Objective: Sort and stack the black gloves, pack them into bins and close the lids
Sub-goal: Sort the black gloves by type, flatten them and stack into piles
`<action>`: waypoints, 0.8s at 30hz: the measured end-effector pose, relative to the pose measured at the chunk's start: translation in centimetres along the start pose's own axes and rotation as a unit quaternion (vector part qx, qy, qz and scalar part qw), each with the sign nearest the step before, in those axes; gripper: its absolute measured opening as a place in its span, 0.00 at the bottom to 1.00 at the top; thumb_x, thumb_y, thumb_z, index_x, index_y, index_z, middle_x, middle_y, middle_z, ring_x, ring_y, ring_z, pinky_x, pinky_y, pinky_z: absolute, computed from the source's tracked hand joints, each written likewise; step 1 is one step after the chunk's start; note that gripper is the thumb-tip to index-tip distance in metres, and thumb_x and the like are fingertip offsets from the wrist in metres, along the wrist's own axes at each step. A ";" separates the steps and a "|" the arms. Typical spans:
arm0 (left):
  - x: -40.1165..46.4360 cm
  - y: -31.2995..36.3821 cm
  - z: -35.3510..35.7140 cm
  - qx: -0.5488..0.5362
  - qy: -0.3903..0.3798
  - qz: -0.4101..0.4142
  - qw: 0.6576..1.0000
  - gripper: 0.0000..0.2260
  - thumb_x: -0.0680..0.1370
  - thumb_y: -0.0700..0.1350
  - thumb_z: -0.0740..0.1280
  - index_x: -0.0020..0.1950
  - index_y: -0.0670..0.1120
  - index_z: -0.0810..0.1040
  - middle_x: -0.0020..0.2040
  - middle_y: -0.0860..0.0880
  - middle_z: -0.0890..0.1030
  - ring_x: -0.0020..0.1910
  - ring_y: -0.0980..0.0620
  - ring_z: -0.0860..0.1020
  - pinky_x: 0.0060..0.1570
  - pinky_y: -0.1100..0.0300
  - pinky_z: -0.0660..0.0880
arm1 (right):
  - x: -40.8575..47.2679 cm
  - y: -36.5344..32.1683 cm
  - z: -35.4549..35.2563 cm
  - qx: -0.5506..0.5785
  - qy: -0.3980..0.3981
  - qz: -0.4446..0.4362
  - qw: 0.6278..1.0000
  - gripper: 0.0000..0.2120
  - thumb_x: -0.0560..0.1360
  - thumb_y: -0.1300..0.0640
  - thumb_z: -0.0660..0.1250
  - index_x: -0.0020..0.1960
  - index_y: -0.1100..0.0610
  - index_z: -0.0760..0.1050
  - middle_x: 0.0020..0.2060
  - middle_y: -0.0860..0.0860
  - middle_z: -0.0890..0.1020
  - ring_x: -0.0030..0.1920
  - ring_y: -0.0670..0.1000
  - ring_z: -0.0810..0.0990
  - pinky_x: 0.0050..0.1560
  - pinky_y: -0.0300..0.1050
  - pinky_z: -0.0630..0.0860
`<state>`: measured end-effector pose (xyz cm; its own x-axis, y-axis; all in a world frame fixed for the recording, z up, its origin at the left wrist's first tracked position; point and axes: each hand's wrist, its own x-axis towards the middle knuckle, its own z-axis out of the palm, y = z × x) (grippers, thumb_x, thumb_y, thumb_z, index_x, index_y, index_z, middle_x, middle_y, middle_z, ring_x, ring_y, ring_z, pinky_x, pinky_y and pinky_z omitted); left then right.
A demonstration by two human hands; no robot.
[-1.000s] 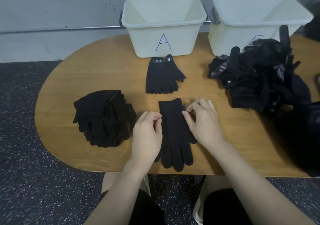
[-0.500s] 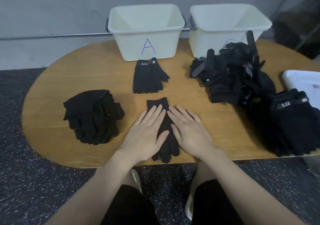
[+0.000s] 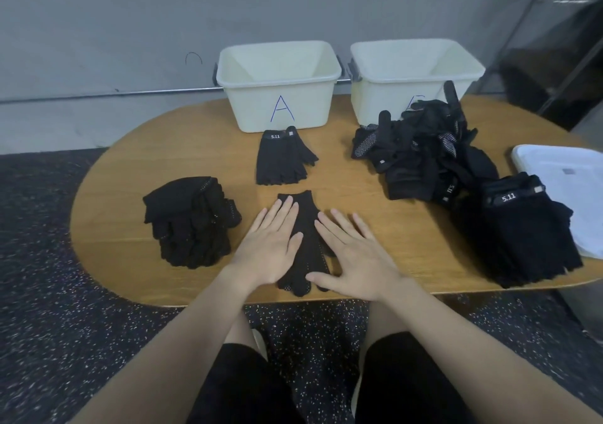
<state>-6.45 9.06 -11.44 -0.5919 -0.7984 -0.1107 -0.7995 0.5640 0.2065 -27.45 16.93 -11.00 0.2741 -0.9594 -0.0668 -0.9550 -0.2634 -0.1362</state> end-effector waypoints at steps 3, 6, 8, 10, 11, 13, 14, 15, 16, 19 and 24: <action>-0.2 0.4 0.1 0.003 0.012 -0.015 1.000 0.29 0.87 0.57 0.42 0.84 0.46 0.39 0.84 0.51 0.37 0.82 0.53 0.37 0.82 0.52 0.39 | -1.3 -0.1 0.1 -0.001 -0.013 -0.017 1.000 0.51 0.74 0.20 0.46 0.84 0.52 0.41 0.83 0.44 0.40 0.80 0.45 0.30 0.81 0.56 0.36; -0.3 0.8 0.0 0.007 0.007 -0.032 0.999 0.29 0.87 0.57 0.42 0.84 0.45 0.40 0.84 0.48 0.38 0.83 0.52 0.38 0.82 0.51 0.40 | -2.7 -0.2 0.0 -0.005 -0.016 -0.028 0.999 0.50 0.75 0.20 0.45 0.84 0.52 0.40 0.82 0.44 0.39 0.80 0.44 0.30 0.81 0.55 0.35; -0.3 1.2 -0.4 0.030 0.008 -0.040 0.999 0.30 0.87 0.57 0.43 0.84 0.44 0.41 0.84 0.46 0.40 0.83 0.49 0.39 0.82 0.51 0.40 | -3.7 -0.3 0.0 -0.010 -0.013 -0.039 0.999 0.48 0.76 0.21 0.44 0.84 0.52 0.41 0.82 0.44 0.39 0.80 0.44 0.31 0.81 0.55 0.36; 0.0 1.7 -0.8 0.039 0.021 -0.022 0.999 0.30 0.87 0.58 0.43 0.85 0.44 0.45 0.84 0.46 0.41 0.83 0.49 0.40 0.82 0.51 0.41 | -4.6 -0.3 -0.1 -0.002 -0.006 -0.047 0.999 0.45 0.78 0.23 0.44 0.84 0.52 0.43 0.83 0.45 0.41 0.81 0.44 0.32 0.81 0.55 0.37; 0.2 2.0 -0.9 0.032 0.026 -0.003 0.999 0.29 0.87 0.59 0.43 0.85 0.46 0.47 0.85 0.47 0.42 0.84 0.49 0.41 0.82 0.51 0.41 | -5.0 -0.2 -0.2 0.005 -0.002 -0.049 0.999 0.44 0.79 0.25 0.44 0.84 0.52 0.44 0.83 0.45 0.43 0.81 0.43 0.33 0.81 0.54 0.37; 0.7 2.4 -0.9 0.014 0.017 0.031 0.999 0.28 0.87 0.60 0.43 0.85 0.50 0.47 0.85 0.50 0.42 0.83 0.51 0.41 0.82 0.53 0.41 | -5.7 -0.1 -0.3 0.014 0.006 -0.047 0.999 0.41 0.81 0.27 0.44 0.84 0.51 0.47 0.83 0.44 0.45 0.81 0.43 0.34 0.81 0.54 0.37; 0.9 2.5 -0.7 0.009 0.008 0.036 0.999 0.29 0.86 0.61 0.43 0.85 0.52 0.46 0.85 0.50 0.42 0.83 0.52 0.40 0.82 0.53 0.41 | -6.0 0.1 -0.3 0.016 0.010 -0.044 0.999 0.40 0.81 0.27 0.44 0.84 0.51 0.48 0.83 0.44 0.45 0.81 0.42 0.35 0.82 0.53 0.38; 1.0 2.5 -0.5 0.008 0.004 0.036 0.999 0.29 0.86 0.62 0.44 0.85 0.52 0.44 0.85 0.51 0.41 0.83 0.52 0.39 0.81 0.53 0.41 | -6.2 0.3 -0.3 0.018 0.015 -0.039 0.999 0.39 0.82 0.28 0.44 0.84 0.51 0.49 0.83 0.44 0.46 0.81 0.42 0.35 0.82 0.53 0.38; 1.2 2.5 -0.3 0.008 0.002 0.033 0.999 0.30 0.86 0.63 0.44 0.85 0.53 0.43 0.84 0.52 0.40 0.83 0.52 0.38 0.81 0.53 0.40 | -6.4 0.7 -0.2 0.019 0.018 -0.032 0.999 0.39 0.82 0.29 0.44 0.84 0.51 0.49 0.83 0.43 0.47 0.81 0.42 0.36 0.82 0.53 0.39; 1.5 2.6 -0.1 0.015 0.005 0.026 1.000 0.32 0.85 0.66 0.44 0.85 0.54 0.42 0.84 0.51 0.39 0.83 0.52 0.37 0.81 0.52 0.39 | -6.9 2.1 -0.3 0.036 0.028 -0.002 0.999 0.37 0.83 0.30 0.43 0.84 0.51 0.51 0.83 0.43 0.49 0.81 0.41 0.37 0.82 0.53 0.41; 2.6 3.4 -0.5 0.030 -0.004 0.013 0.999 0.36 0.82 0.69 0.45 0.84 0.53 0.40 0.84 0.48 0.38 0.83 0.49 0.36 0.81 0.49 0.37 | -6.9 4.8 -0.6 0.067 0.089 0.079 0.991 0.33 0.85 0.35 0.45 0.83 0.52 0.58 0.82 0.45 0.55 0.82 0.42 0.42 0.81 0.45 0.37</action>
<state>-10.63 8.76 -10.52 -0.6133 -0.7816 -0.1139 -0.7883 0.5965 0.1510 -34.03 22.24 -10.60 0.0869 -0.9933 0.0768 -0.9577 -0.1045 -0.2683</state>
